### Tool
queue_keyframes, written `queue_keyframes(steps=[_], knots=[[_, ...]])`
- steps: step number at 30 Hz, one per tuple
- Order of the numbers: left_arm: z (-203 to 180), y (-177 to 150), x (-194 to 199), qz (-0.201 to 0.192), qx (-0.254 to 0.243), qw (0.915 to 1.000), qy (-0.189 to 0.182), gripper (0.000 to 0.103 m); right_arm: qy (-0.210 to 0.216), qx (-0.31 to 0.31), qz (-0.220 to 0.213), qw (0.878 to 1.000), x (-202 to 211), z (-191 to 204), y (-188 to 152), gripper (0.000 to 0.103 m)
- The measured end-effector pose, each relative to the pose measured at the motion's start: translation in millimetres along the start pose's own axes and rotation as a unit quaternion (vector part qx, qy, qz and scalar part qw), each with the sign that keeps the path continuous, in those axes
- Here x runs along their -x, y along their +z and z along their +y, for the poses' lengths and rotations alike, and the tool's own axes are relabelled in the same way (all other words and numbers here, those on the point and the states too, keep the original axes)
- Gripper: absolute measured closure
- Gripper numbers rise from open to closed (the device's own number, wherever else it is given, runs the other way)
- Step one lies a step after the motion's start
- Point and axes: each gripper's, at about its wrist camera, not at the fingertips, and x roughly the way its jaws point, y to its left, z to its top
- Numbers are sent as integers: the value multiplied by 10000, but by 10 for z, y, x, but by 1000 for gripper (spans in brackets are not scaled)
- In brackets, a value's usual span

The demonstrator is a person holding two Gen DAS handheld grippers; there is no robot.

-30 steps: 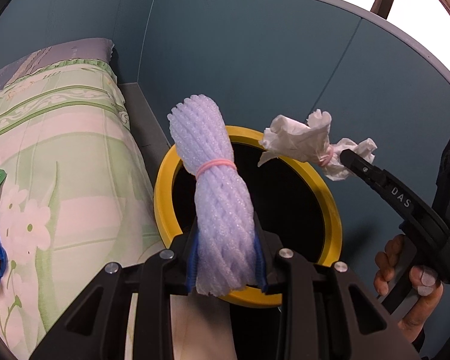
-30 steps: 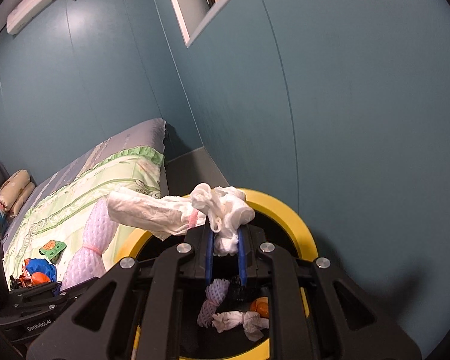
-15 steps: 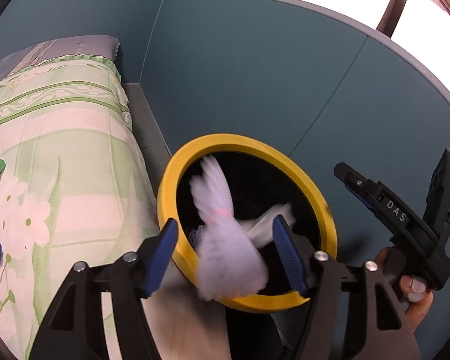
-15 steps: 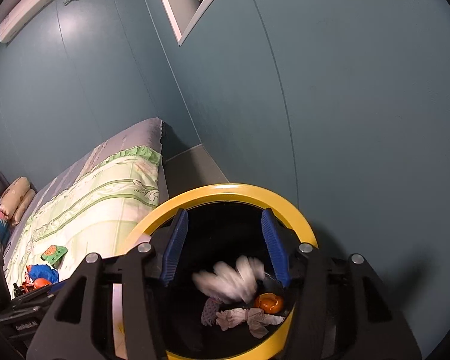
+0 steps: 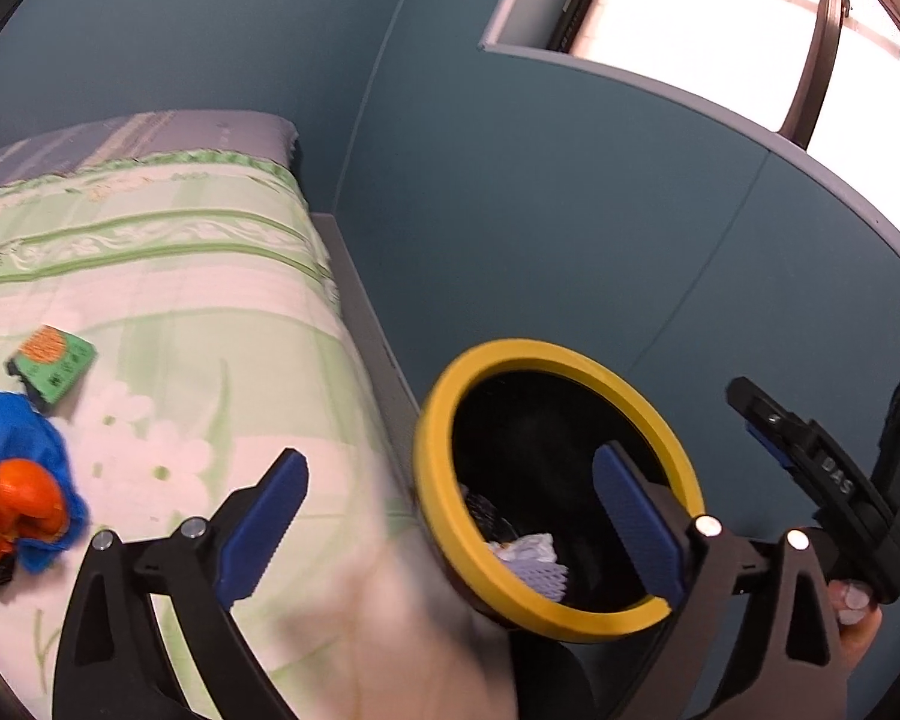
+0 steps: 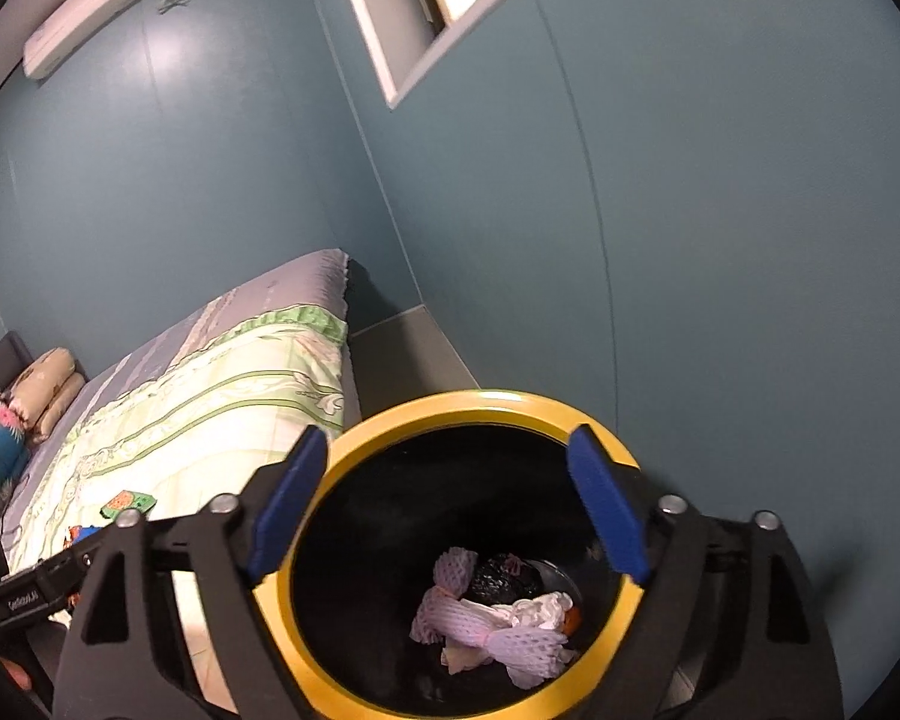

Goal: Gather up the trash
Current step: 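Move both tools back from the bin toward the trash pile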

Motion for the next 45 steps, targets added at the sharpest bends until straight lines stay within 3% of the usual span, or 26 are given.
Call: queue_keyframes(steps=[4, 7, 16, 29, 38, 45], knots=[[178, 31, 149, -91, 72, 9998, 147, 10, 195, 262, -78, 9994, 75, 162, -15, 10], [342, 43, 292, -193, 101, 9992, 333, 10, 393, 501, -131, 9979, 138, 321, -20, 9], [994, 11, 801, -411, 456, 9939, 915, 10, 1010, 1291, -130, 9864, 193, 993, -113, 8], [1799, -167, 1524, -694, 889, 9787, 1717, 9, 1726, 2066, 109, 9630, 122, 1924, -233, 8], [2235, -379, 1713, -714, 1187, 9698, 2008, 9, 2231, 2286, 696, 9450, -137, 2491, -394, 8], [2548, -543, 1675, -630, 1515, 9650, 2046, 9, 2376, 2455, 1118, 9331, -434, 2914, -576, 8]])
